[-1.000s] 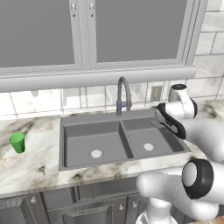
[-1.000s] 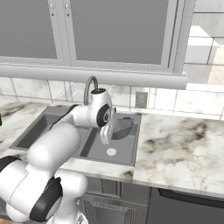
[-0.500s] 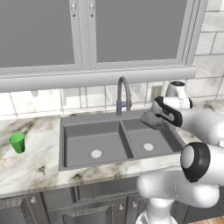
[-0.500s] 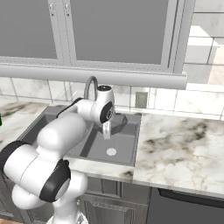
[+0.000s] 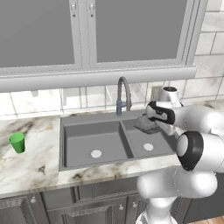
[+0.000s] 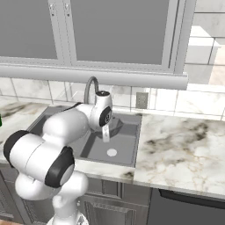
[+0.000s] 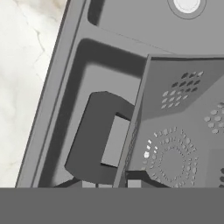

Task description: Place the cup in the left basin and the colander in the right basin of the sink.

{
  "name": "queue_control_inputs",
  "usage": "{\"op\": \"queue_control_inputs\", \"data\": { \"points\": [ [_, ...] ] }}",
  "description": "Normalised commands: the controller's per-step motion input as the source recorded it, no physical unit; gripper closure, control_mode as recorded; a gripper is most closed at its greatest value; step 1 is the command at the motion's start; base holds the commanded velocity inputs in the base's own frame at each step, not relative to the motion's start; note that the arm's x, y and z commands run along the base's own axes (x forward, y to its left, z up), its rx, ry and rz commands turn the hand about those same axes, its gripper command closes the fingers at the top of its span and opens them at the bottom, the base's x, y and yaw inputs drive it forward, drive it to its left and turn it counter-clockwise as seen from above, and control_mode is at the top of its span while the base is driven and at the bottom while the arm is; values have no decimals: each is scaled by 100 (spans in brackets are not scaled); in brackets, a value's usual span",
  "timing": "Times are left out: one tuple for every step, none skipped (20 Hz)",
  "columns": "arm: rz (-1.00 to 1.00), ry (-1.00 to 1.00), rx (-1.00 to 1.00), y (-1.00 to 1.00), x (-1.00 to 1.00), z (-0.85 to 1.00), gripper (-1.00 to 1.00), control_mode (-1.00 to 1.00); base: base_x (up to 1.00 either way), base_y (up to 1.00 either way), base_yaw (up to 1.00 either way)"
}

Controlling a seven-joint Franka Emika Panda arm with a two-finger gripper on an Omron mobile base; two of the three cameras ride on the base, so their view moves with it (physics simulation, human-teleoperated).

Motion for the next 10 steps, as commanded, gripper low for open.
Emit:
{"op": "queue_control_inputs", "data": {
  "points": [
    [7, 0, 1, 4, 15, -51, 100, -100, 0, 0, 0],
    [7, 0, 0, 4, 21, -46, 100, -100, 0, 0, 0],
    [7, 0, 1, 0, 28, -45, 100, -100, 0, 0, 0],
    [5, 0, 1, 0, 36, -42, 100, -100, 0, 0, 0],
    [4, 0, 3, 0, 43, -34, 100, -100, 0, 0, 0],
    [4, 0, 5, 0, 43, -29, 100, -100, 0, 0, 0],
    [4, 0, 3, 0, 41, -29, 100, -100, 0, 0, 0],
    [3, 0, 3, 0, 37, -24, 100, -100, 0, 0, 0],
    [2, 0, 3, 0, 31, -16, 100, -100, 0, 0, 0],
    [2, 0, 4, 0, 26, -14, 100, -100, 0, 0, 0]
  ]
}}
